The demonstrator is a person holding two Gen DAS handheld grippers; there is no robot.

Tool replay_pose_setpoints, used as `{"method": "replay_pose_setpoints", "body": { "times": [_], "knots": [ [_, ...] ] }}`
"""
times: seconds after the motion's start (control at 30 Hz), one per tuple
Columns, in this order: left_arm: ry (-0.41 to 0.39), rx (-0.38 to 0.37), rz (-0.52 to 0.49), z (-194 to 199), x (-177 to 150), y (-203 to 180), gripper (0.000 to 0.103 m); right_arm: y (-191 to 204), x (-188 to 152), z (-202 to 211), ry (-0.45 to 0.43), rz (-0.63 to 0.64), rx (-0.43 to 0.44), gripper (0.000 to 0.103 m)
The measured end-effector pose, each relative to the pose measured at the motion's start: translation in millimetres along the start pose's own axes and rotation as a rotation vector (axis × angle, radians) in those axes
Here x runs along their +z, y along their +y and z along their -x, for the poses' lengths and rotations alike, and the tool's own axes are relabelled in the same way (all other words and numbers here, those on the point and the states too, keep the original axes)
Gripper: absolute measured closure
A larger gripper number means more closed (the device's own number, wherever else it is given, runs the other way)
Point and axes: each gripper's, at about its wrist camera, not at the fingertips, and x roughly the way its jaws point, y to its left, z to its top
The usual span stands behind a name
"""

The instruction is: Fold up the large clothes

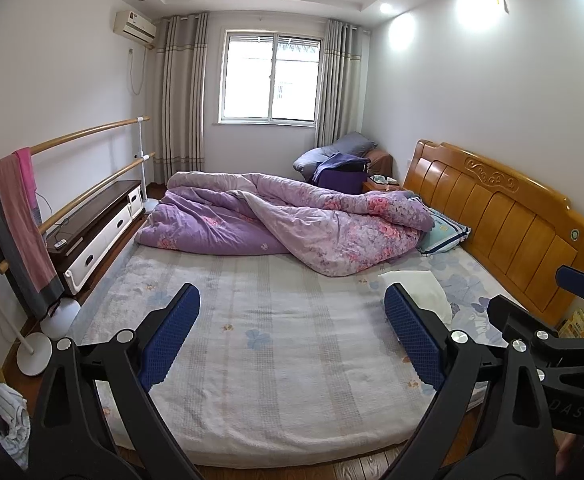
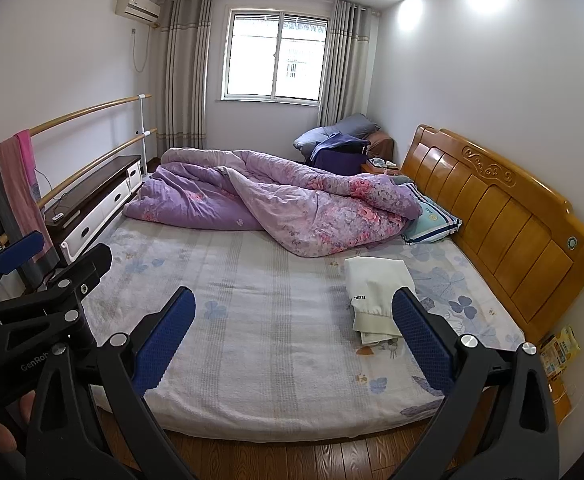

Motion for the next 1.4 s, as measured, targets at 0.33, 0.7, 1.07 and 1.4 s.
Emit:
{"method": "replay_pose_setpoints", "body": {
  "times": [0.33,0.7,1.07,1.4],
  "knots": [
    [0.003,-0.007,-0.004,-5,3,6,0.009,0,-1,-4,0.004,0.002,0.003,0.008],
    [0.014,-0.008,-0.007,-13,3,5,0.009,-2,0,-10,0.010,0.005,0.006,0.008],
    [0.026,-0.009,-0.007,-23,3,7,0.009,-6,1,-20,0.018,0.008,0.010,0.008],
    [0.043,-0.003,-0.019,-36,2,5,0.009,-14,0,-28,0.028,0.007,0.019,0.008]
  ]
}}
